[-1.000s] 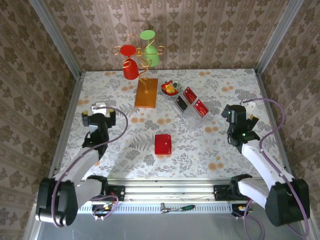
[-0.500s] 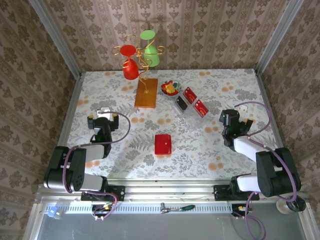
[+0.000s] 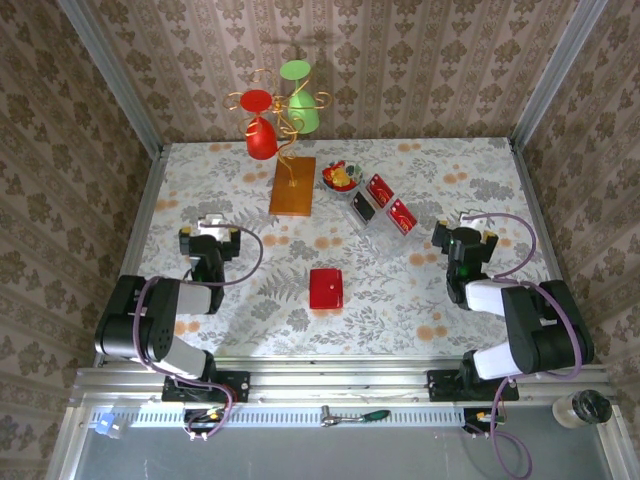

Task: Put the credit cards into the card holder
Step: Reset both arms

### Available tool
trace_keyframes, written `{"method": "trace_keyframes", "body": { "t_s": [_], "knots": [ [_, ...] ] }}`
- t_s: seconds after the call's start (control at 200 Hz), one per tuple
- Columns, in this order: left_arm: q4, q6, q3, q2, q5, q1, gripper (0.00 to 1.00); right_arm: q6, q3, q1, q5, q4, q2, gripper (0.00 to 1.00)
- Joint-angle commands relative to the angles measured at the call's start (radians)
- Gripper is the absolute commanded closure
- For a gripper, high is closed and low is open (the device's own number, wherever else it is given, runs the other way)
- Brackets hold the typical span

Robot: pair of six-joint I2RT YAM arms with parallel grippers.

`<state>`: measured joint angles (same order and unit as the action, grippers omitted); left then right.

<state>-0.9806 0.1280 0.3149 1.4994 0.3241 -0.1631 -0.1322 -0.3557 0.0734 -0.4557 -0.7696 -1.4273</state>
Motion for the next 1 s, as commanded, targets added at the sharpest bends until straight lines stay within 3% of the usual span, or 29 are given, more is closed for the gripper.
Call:
{"method": "trace_keyframes", "body": {
  "t_s": [0.0,0.08,0.115,0.14,0.19,0.365,0.56,0.655,0.995],
  "knots": [
    [-0.02,-0.005,0.02,0.003,-0.063,0.034,0.0,0.052,0.018,-0.011,0.142,-0.139,-0.016,0.0],
    [-0.005,-0.046,0.024,0.025,-0.143,0.077,0.0,0.072,0.049,-0.021,0.222,-0.246,-0.079,0.0],
    [-0.079,-0.037,0.018,0.076,-0.162,0.089,0.0,0.07,0.058,-0.034,0.237,-0.316,-0.113,0.0],
    [-0.106,-0.032,0.015,0.077,-0.16,0.088,0.0,0.057,0.053,-0.04,0.232,-0.287,-0.103,0.0],
    [0.023,-0.059,0.04,0.044,-0.194,0.098,0.0,0.032,0.028,-0.058,0.243,-0.208,-0.087,0.0],
    [0.082,-0.07,0.086,0.055,-0.299,0.144,0.0,0.049,-0.041,-0.059,0.281,-0.1,-0.102,0.0],
    [0.064,-0.063,0.079,0.058,-0.287,0.141,0.0,0.054,-0.031,-0.049,0.263,-0.119,-0.1,0.0],
    [-0.042,-0.031,0.033,0.067,-0.146,0.079,0.0,0.073,-0.026,0.0,0.141,-0.14,-0.104,0.0],
    [-0.007,-0.039,0.046,0.062,-0.158,0.088,0.0,0.071,-0.031,0.0,0.147,-0.13,-0.105,0.0]
  ]
}}
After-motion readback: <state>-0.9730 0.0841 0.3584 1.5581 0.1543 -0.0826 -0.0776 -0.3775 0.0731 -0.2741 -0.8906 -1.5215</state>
